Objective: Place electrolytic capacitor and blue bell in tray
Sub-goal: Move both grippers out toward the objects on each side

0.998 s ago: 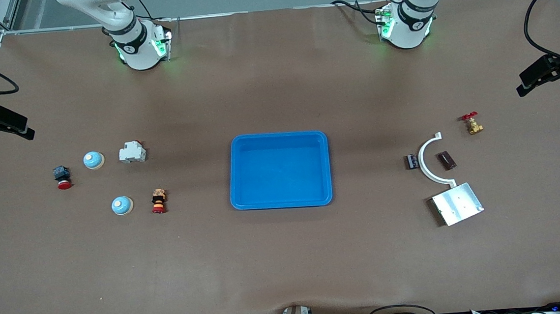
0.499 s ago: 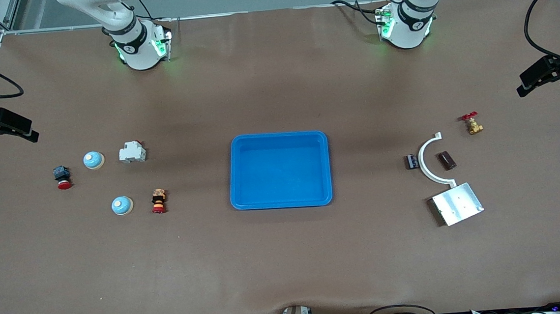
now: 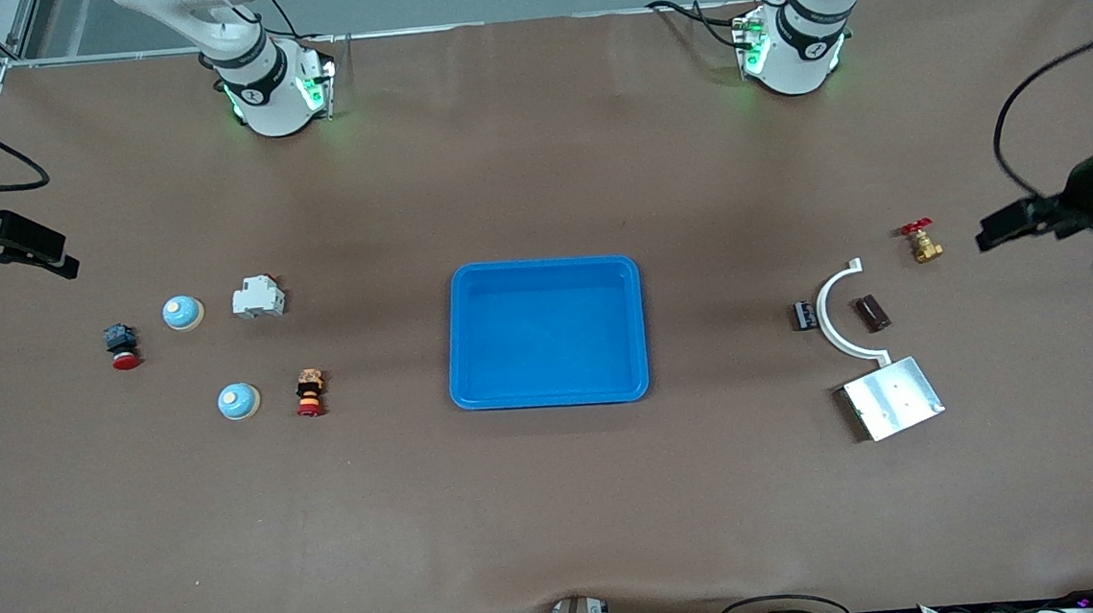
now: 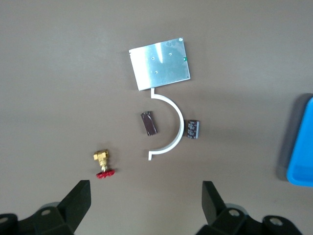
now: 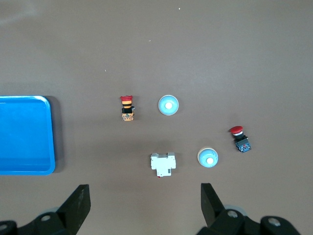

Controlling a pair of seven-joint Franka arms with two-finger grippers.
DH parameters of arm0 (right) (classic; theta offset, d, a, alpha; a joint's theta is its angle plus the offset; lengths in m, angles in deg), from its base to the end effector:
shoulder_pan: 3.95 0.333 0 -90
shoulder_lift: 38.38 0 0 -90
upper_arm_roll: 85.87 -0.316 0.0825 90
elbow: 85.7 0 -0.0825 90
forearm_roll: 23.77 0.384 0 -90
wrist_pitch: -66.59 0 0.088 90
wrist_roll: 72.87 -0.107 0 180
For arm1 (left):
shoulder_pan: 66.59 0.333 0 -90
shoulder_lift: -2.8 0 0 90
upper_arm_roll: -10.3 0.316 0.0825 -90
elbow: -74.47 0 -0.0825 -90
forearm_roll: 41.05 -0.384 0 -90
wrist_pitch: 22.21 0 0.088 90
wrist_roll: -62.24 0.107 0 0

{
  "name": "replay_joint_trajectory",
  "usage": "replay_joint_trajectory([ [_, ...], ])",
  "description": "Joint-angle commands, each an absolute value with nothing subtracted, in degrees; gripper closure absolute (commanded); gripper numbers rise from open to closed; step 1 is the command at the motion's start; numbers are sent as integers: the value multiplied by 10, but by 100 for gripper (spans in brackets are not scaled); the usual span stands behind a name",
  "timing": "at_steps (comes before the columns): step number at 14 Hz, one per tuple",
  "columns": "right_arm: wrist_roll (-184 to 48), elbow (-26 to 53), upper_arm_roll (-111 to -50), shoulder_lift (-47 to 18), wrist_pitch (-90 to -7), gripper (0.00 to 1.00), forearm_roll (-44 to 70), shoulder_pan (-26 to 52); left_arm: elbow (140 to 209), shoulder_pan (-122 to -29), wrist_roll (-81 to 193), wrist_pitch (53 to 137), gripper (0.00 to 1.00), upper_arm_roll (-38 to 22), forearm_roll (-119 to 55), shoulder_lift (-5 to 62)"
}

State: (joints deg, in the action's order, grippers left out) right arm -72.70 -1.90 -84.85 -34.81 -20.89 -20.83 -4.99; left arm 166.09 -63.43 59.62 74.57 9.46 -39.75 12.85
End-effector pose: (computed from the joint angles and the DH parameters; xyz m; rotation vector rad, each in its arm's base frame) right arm 0.5699 -0.0145 0.6366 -3.0911 0.0474 -0.0045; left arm 0.6073 0.0230 0.5188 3.1109 0.1400 -0.1330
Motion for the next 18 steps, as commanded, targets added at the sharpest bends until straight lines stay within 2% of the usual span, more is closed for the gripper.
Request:
replay_joint_trajectory([
  [1,-734,-5,-862,-353,-214,0,-211,-67,1638,-629,592,782,0,93,-406,201],
  [7,-734,117,-861,-372,-312,0,-210,-73,1642,-632,457,847,0,92,-402,283],
  [12,-705,210,-860,-383,-368,0,-220,-82,1650,-643,359,873,0,88,-401,321],
  [16,-649,333,-860,-425,-481,0,-221,-119,1694,-657,308,927,0,89,-406,330],
  [18,-635,357,-860,-427,-492,0,-221,-134,1703,-659,304,928,0,89,-407,333],
])
